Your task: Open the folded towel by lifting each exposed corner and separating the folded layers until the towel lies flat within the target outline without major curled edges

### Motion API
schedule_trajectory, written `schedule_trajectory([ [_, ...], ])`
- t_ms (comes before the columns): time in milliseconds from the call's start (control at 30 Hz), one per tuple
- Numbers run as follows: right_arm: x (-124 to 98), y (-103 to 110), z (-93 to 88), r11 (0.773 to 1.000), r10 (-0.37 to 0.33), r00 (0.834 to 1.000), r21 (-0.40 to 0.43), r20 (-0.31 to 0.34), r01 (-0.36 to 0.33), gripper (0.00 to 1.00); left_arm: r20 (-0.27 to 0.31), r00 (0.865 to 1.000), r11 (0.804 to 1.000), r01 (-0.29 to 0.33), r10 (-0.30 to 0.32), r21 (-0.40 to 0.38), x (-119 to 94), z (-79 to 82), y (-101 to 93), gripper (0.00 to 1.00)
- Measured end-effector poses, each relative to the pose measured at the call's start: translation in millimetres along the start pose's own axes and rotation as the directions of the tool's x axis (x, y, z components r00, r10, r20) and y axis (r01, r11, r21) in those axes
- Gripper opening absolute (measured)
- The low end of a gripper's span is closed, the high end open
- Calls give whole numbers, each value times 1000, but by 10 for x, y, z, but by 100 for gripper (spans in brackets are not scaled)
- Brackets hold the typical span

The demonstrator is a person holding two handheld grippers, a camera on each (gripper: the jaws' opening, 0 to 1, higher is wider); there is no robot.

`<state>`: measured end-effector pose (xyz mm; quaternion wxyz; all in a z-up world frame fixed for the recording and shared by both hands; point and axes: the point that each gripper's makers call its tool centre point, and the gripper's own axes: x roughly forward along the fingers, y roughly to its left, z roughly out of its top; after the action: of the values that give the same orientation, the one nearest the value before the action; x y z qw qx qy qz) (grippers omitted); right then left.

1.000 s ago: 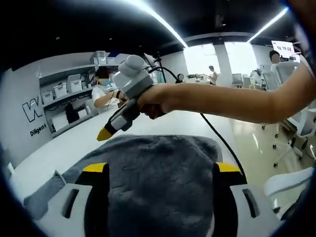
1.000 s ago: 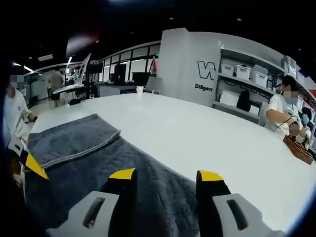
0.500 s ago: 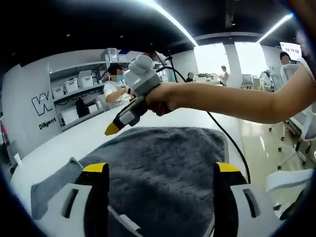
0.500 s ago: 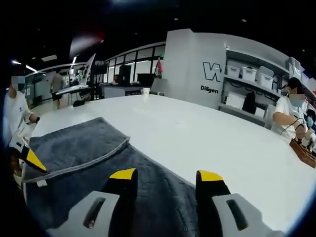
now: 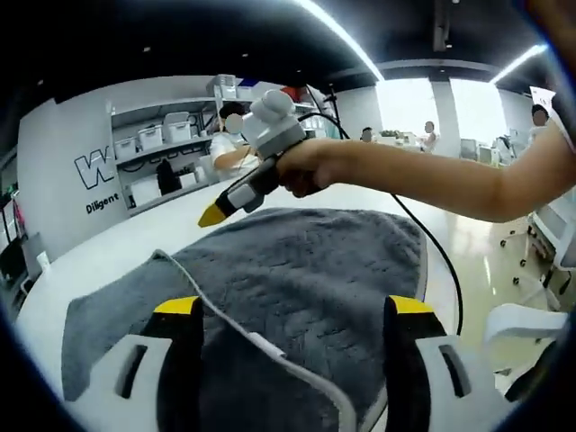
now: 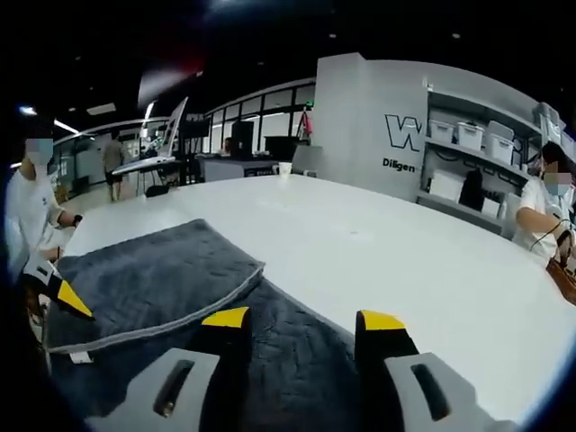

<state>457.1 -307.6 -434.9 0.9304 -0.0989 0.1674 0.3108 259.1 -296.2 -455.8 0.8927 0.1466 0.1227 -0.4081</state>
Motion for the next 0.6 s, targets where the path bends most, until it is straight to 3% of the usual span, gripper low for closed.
schedule_trajectory([
  [133,51,51,17,1000,13,1000,-1,-2,-13,42,-10,1000,999,-8,8,-54,-4,-66,30,78],
  [267,74,117,43,1000,28,1000,-1,4,-28,41,-20,1000,997,-11,10,-72,-13,-109,27,66],
  [433,117,143,53,1000,30,1000,-4,-5,-30,41,-15,1000,996,-7,6,-90,-12,35,-60,65],
  [600,180,238,74,999,52,999,2,0,-52,41,-15,1000,998,5,-6,-70,-11,26,-83,53],
])
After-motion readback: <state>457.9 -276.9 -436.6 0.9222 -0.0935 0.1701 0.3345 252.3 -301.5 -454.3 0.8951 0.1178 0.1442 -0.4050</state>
